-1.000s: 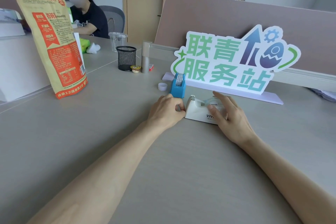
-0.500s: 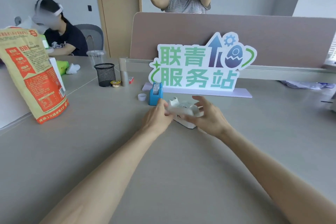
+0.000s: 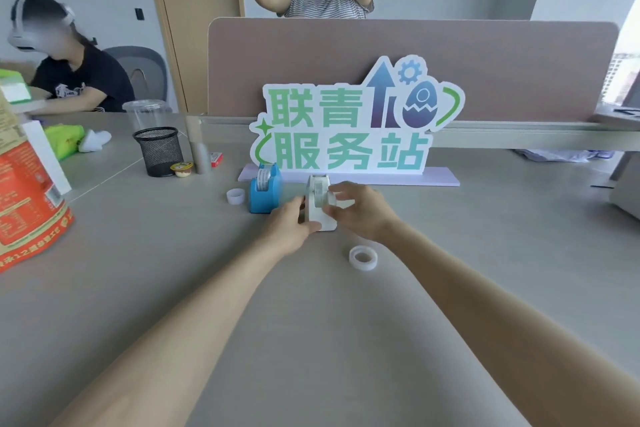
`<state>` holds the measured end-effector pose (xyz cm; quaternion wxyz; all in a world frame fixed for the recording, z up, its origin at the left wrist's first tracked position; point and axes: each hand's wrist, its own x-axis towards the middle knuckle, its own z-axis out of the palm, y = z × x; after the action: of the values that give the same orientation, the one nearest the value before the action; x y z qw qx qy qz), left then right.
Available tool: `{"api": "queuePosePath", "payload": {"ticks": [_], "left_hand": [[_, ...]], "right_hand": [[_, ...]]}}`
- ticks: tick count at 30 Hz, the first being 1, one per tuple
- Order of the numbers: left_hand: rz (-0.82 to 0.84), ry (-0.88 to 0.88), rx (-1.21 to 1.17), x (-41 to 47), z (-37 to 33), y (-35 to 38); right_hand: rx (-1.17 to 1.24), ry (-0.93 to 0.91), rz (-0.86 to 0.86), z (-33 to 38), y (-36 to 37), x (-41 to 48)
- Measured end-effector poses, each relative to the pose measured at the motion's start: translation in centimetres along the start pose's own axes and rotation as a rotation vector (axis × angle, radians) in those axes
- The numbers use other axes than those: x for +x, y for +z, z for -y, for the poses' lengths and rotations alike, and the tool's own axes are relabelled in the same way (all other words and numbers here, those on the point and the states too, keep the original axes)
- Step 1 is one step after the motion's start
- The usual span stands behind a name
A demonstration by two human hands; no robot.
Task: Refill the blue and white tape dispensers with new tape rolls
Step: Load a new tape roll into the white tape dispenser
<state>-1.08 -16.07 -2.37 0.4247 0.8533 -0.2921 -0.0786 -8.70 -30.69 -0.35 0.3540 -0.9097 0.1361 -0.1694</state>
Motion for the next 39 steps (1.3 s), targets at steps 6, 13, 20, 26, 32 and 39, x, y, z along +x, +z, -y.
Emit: {"api": "queuePosePath", "payload": {"ticks": [6, 13, 20, 26, 32, 39], "left_hand": [[-0.071, -0.035, 0.129, 2.6, -1.2, 0.6], [-0.043, -0.042, 0.307, 0.2, 0.0, 0.3], [-0.051, 0.071, 0.418, -4.5, 0.7, -0.9], [-0.063, 0.090, 0.445, -5.6, 0.6, -1.0], [-0.081, 0.085, 0.466, -5.4, 0.5, -0.9], [-0.099, 0.094, 0.481, -5.3, 0.8, -0.7]], "right_hand": [[0.113, 0.046, -0.029, -0.3, 0.9, 2.8], [0.158, 0.028, 0.065, -2.2, -1.6, -3.2], [-0.124, -0.126, 0.120, -3.0, -3.7, -9.8], [-0.172, -0.101, -0.039, -3.1, -2.2, -6.9], [-0.220, 0.076, -0.134, -2.6, -0.5, -1.8], [-0.307, 0.144, -0.128, -2.9, -0.2, 0.8]]}}
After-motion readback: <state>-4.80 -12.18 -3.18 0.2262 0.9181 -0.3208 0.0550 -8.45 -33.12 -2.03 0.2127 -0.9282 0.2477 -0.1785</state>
